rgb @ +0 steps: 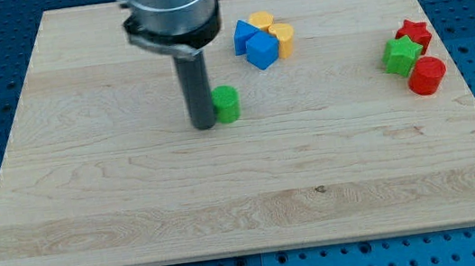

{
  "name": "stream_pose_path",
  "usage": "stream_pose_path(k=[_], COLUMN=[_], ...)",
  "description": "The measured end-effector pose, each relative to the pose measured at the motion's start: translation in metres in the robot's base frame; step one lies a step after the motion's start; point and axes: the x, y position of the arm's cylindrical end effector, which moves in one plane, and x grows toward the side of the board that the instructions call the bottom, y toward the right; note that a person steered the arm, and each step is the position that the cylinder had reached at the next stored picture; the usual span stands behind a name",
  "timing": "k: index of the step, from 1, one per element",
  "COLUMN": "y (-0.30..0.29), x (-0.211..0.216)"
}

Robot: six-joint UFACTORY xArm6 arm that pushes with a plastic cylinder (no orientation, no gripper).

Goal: Move your arm towards the bottom center

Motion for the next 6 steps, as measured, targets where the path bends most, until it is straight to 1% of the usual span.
stream_pose_path(k=[2, 3, 4, 5, 6], y=[0.072, 0.092, 0.086, 0.082, 0.082], x=[-0.032, -0.043, -0.034, 0.013, 0.079])
